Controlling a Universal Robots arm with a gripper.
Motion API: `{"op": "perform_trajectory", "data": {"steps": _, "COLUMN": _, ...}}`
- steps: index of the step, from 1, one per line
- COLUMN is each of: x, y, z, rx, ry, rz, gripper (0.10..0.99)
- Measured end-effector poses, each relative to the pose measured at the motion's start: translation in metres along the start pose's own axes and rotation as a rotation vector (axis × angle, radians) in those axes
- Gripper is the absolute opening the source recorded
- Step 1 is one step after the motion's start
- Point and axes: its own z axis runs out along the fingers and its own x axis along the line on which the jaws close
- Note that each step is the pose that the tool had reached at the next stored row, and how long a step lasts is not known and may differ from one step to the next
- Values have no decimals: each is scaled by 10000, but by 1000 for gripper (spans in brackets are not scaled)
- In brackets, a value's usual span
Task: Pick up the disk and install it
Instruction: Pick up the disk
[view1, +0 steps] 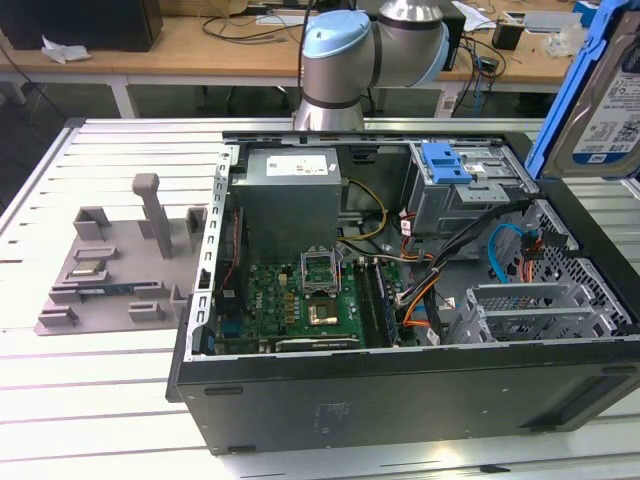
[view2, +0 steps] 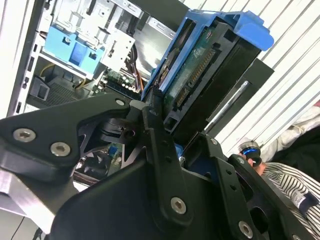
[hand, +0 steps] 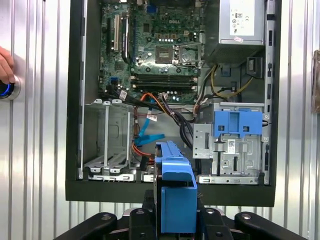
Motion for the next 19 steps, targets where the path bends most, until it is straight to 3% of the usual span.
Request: {"op": "perform_trajectory", "data": {"steps": 19, "x": 405, "y": 8, "z": 32, "rx": 0, "ry": 3, "rz": 10, "gripper": 369}}
